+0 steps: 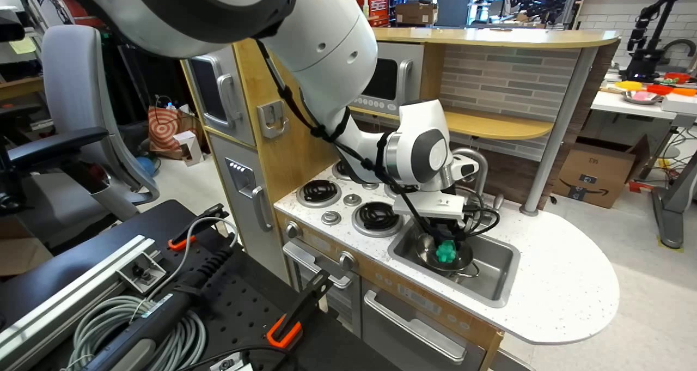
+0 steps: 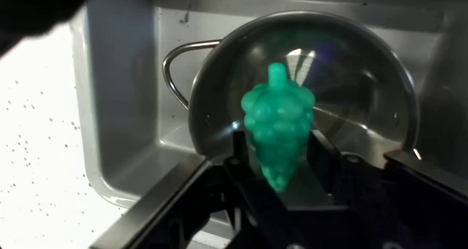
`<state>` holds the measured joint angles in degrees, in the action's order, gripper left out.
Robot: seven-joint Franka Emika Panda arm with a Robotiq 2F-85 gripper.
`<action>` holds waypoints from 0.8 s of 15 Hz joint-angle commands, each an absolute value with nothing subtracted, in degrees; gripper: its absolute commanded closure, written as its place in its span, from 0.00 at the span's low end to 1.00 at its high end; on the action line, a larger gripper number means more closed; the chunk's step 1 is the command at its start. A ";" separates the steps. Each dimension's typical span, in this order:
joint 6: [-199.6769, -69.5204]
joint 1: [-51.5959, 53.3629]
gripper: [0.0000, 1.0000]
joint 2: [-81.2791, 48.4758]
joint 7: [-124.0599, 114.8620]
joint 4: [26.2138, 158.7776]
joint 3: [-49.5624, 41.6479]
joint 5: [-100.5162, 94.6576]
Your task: Put the green grapes inside the pot in the sink
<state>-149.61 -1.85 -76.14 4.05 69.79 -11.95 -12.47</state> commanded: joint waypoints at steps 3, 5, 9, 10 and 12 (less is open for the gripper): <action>-146.96 -0.85 0.07 -76.87 7.87 68.87 -10.66 -14.24; -147.47 -1.47 0.00 -72.48 14.37 75.90 -7.54 -14.72; -154.66 -1.16 0.01 -64.35 21.86 87.74 -7.75 -19.92; -157.93 -1.32 0.00 -62.62 22.57 90.15 -8.02 -21.50; -163.89 -1.67 0.00 -59.14 23.32 94.95 -7.92 -24.10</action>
